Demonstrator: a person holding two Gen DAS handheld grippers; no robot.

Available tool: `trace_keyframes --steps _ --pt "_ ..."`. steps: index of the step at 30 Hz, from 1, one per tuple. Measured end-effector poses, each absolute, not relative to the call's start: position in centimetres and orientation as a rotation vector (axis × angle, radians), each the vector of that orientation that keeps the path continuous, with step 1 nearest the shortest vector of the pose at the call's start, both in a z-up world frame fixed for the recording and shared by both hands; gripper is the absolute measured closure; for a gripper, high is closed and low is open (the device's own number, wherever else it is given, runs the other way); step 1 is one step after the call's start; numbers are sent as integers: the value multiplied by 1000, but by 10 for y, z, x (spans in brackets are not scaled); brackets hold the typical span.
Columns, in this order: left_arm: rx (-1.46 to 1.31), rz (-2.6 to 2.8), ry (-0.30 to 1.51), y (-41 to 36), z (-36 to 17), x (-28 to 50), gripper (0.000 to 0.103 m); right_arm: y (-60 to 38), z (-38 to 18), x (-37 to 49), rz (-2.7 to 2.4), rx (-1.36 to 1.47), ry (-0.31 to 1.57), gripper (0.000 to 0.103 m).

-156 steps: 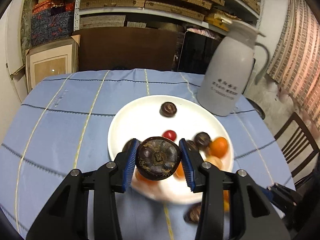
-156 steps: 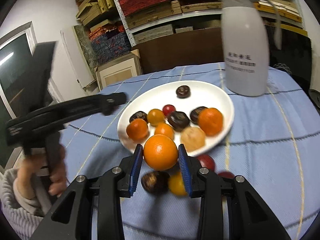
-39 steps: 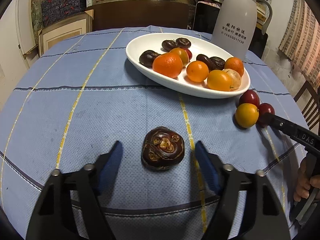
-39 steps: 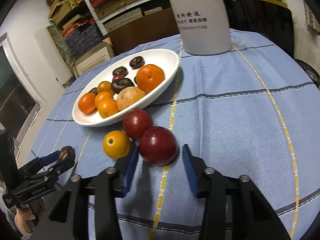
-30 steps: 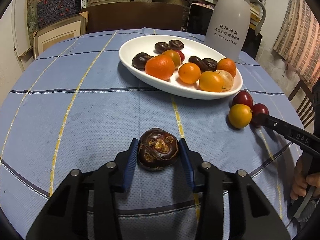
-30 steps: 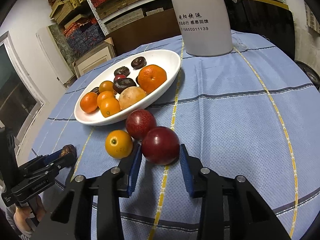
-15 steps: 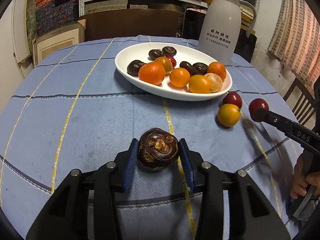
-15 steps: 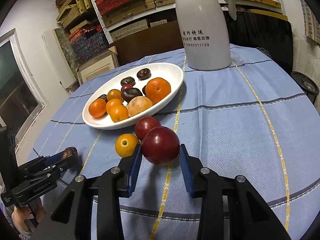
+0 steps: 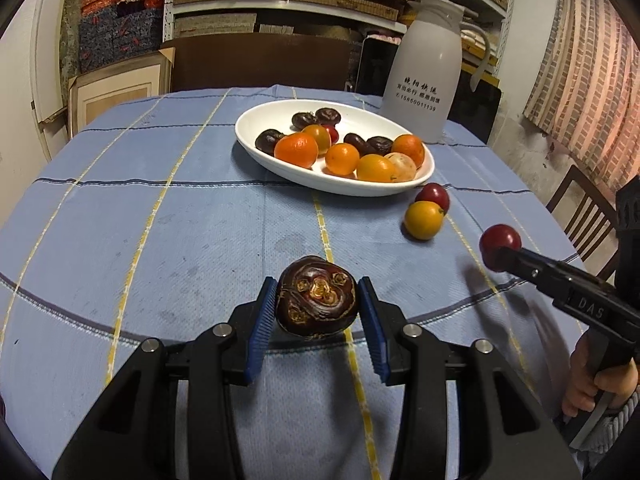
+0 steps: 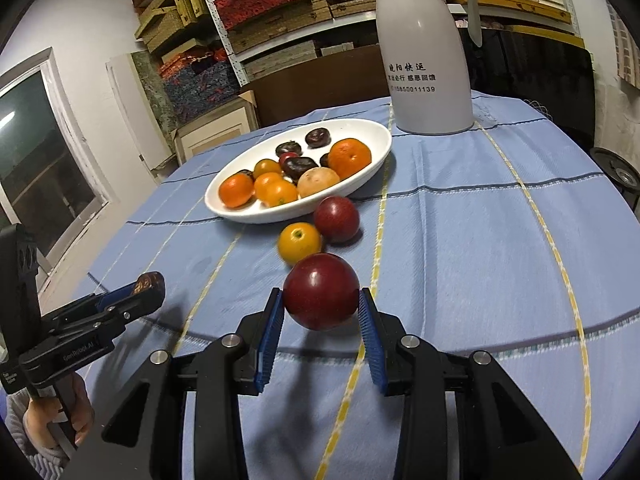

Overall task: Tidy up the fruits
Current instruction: 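Carry the dark brown fruit and red plum over the plate and open the left gripper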

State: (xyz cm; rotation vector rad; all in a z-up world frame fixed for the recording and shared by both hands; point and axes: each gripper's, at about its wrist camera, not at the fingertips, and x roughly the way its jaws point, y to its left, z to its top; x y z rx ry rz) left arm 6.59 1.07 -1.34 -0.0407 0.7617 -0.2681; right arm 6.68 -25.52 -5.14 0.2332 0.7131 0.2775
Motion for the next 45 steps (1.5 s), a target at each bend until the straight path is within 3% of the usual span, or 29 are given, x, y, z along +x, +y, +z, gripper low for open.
trace_keyframes --steps 9,19,35,38,40,45 --pt "-36 -280 723 9 8 64 62 -256 -43 51 301 260 699 65" --pt "-35 -257 656 3 73 154 62 -247 31 105 321 220 610 65" --pt "-44 -212 815 -7 3 327 63 -227 -23 318 224 174 850 65" --pt "-58 -213 824 -5 -3 330 53 -223 -31 329 224 181 880 62" --pt "-68 -211 810 -3 1 326 39 -226 -28 326 233 214 865 62" --pt "-99 -208 757 6 19 293 36 -240 -2 289 240 239 784 60"
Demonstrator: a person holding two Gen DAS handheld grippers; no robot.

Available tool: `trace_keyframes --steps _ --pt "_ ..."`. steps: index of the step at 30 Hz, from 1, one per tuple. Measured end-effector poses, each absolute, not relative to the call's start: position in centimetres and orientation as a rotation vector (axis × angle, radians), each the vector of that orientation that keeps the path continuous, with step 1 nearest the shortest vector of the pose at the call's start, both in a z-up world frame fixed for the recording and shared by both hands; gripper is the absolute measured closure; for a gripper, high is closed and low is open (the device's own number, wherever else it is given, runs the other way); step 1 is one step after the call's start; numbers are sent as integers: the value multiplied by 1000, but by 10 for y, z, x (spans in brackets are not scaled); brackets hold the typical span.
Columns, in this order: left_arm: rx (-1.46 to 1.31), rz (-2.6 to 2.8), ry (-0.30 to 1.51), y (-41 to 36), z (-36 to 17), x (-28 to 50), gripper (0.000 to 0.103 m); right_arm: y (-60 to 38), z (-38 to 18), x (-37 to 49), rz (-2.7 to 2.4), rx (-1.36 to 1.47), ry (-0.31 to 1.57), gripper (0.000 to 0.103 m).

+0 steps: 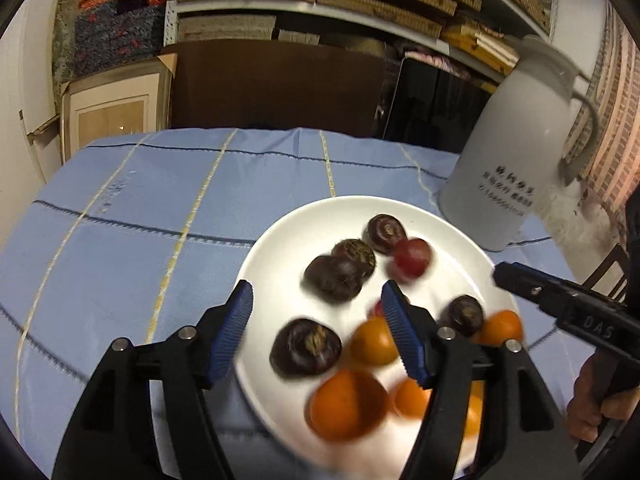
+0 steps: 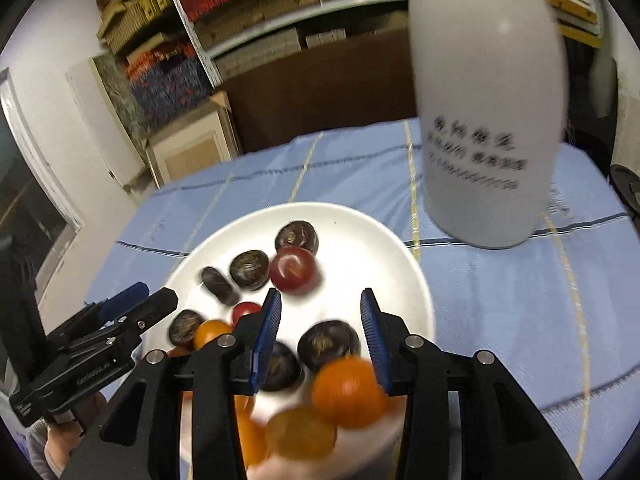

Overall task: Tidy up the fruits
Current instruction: 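Carry the dark brown fruit and red plum over the plate and open the left gripper, then open the right gripper over the plate and withdraw both grippers toward the cloth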

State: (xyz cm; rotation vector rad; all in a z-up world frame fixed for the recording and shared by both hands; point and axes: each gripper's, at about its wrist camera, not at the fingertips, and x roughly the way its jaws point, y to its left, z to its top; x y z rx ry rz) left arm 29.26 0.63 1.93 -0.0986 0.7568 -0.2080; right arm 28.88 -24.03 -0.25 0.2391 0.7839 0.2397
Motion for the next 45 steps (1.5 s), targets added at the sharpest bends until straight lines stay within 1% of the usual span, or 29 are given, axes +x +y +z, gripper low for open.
trace_keyframes --steps 3,6,7,10,14,15,17,20,29,30,32,34,36,38,39,40,45 --pt "-94 -204 751 7 24 264 32 -253 8 254 241 265 740 53" --pt "-61 -203 748 2 25 232 32 -262 9 216 238 261 704 53" --pt "-65 -213 741 1 24 216 30 -263 7 200 234 247 689 53" --pt "-74 -233 733 -6 17 179 27 -272 -3 164 228 251 654 48" --pt "-36 -258 735 -30 3 141 26 -284 -19 148 232 281 685 46" --pt "-6 -268 734 -39 0 135 26 -293 -22 144 222 319 688 43" --pt "56 -285 720 -58 -3 125 26 -304 -25 145 221 389 704 41" --pt "138 -306 720 -84 -8 121 26 -317 -29 146 205 452 711 41" --pt "163 -349 790 -118 -25 141 26 -322 -29 146 208 479 724 37" --pt "159 -351 798 -120 -27 146 27 -322 -29 146 206 479 725 37" --pt "157 -354 815 -123 -29 151 34 -323 -30 147 199 479 732 35" --pt "156 -356 840 -127 -34 157 46 -324 -32 148 195 482 739 34" --pt "142 -362 866 -127 -37 163 56 -323 -33 149 193 483 744 34" --pt "119 -366 872 -124 -37 166 59 -322 -35 150 195 478 750 34" --pt "108 -374 873 -123 -37 167 63 -321 -36 151 196 474 752 34" --pt "102 -383 871 -123 -37 167 66 -320 -36 151 196 469 753 34" --pt "131 -374 859 -116 -36 159 66 -314 -40 152 197 443 766 34"
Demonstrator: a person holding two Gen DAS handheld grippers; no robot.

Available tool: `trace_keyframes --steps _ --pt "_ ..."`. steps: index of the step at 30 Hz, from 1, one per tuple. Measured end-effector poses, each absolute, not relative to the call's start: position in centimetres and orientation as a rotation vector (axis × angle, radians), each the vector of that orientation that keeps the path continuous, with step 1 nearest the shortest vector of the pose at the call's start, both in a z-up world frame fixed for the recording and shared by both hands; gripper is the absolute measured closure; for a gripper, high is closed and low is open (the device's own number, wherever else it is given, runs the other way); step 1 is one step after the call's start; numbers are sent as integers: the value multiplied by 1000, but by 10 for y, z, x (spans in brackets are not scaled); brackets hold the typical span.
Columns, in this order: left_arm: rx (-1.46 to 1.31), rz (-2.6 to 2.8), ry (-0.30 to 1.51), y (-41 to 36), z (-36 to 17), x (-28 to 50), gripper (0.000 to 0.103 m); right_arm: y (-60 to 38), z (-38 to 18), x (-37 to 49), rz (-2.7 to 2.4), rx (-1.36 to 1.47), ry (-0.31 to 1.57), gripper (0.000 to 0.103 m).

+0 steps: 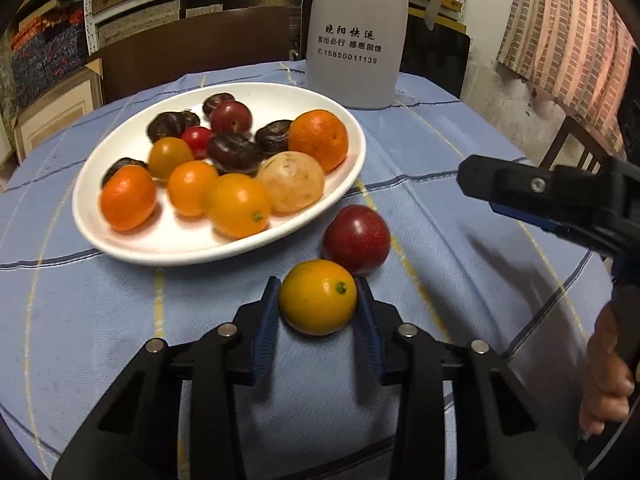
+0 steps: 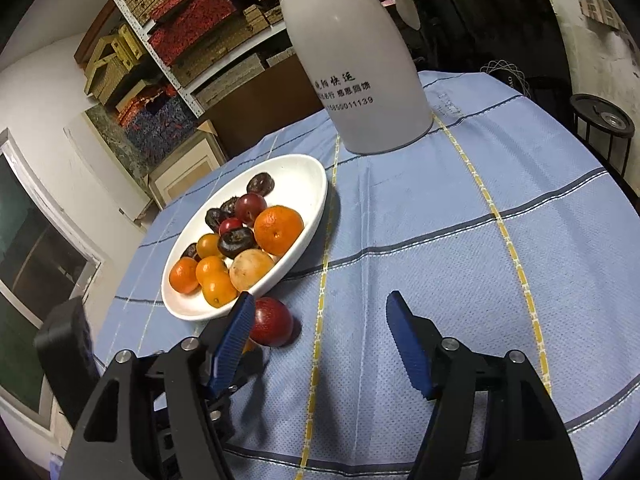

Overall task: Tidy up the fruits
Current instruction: 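Open the right gripper over the plate and withdraw both grippers toward the cloth, then grasp the yellow-orange fruit with the left gripper while the right gripper grasps the last red plum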

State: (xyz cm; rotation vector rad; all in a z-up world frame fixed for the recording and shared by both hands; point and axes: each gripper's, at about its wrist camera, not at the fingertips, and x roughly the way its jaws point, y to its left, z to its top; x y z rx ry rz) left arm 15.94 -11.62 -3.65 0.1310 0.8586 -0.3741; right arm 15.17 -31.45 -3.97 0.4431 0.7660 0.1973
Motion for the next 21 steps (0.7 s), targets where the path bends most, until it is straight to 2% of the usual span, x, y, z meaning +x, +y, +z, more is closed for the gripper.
trace_keyframes --steps 7,14,19,21 --pt "108 -268 839 -50 -29 131 66 -283 -53 152 232 320 803 34" --pt "32 -219 862 -15 -33 138 66 -248 -61 152 240 171 800 34" --pt "29 -220 864 -16 -34 139 66 -237 -64 159 265 172 820 43" --pt "28 -221 864 -17 -35 140 66 -231 -65 161 275 162 832 50"
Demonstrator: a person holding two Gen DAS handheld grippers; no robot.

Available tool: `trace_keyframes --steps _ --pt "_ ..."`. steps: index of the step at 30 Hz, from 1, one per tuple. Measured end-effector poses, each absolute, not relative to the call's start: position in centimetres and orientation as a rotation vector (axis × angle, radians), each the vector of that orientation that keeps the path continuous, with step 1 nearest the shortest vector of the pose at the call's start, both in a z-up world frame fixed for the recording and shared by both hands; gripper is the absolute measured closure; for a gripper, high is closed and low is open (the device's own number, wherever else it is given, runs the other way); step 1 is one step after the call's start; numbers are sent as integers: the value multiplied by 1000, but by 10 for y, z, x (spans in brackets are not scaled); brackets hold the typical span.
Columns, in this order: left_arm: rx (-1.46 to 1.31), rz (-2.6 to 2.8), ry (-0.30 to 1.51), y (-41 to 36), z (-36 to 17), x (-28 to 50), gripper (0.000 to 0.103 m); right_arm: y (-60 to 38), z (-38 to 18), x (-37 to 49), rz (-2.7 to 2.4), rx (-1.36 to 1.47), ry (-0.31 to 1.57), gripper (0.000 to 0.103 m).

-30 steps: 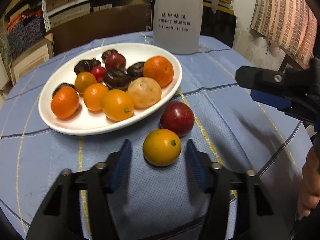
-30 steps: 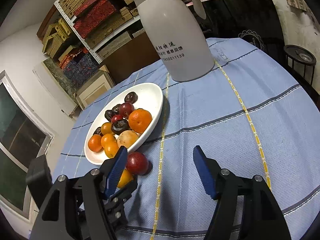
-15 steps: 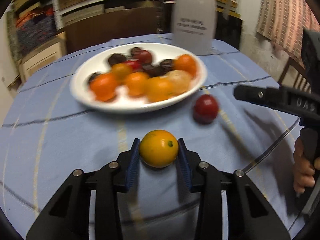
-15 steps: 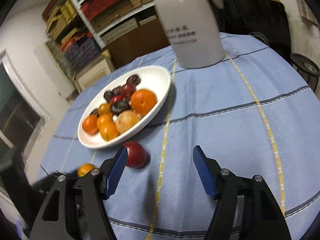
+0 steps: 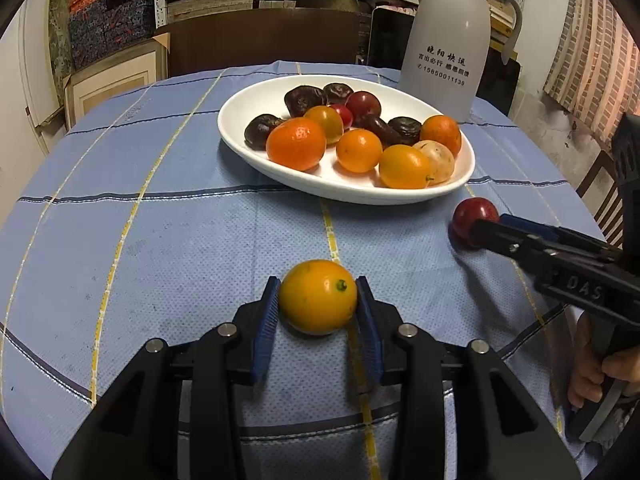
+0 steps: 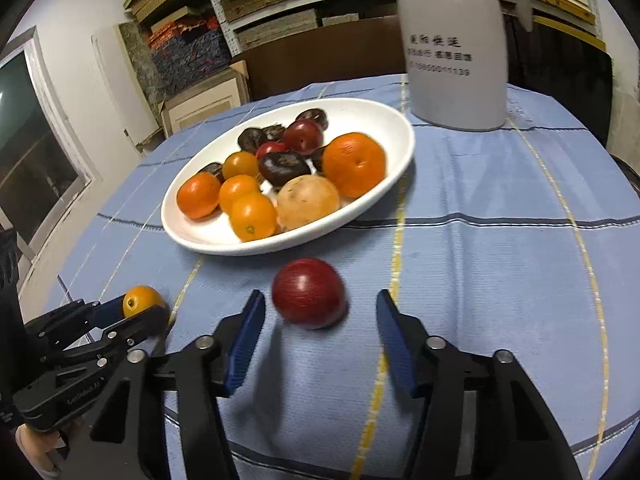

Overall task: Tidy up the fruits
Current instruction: 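Grasp the yellow-orange fruit with the left gripper while the right gripper grasps the last red plum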

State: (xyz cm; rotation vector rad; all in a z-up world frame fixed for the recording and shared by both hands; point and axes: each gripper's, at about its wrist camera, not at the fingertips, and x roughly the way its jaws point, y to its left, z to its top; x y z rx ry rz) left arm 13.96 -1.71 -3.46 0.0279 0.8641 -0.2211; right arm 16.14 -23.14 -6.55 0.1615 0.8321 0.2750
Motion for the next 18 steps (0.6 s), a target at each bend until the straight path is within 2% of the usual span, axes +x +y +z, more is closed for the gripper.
trace_keyframes --steps 3,4,18 --pt "28 -220 864 -17 -35 140 66 -227 -66 162 282 170 834 62" --pt "27 -220 864 -17 -35 140 66 -226 -66 163 277 168 834 63" --pt "11 -221 873 -17 -36 141 66 -225 -62 133 281 136 807 64"
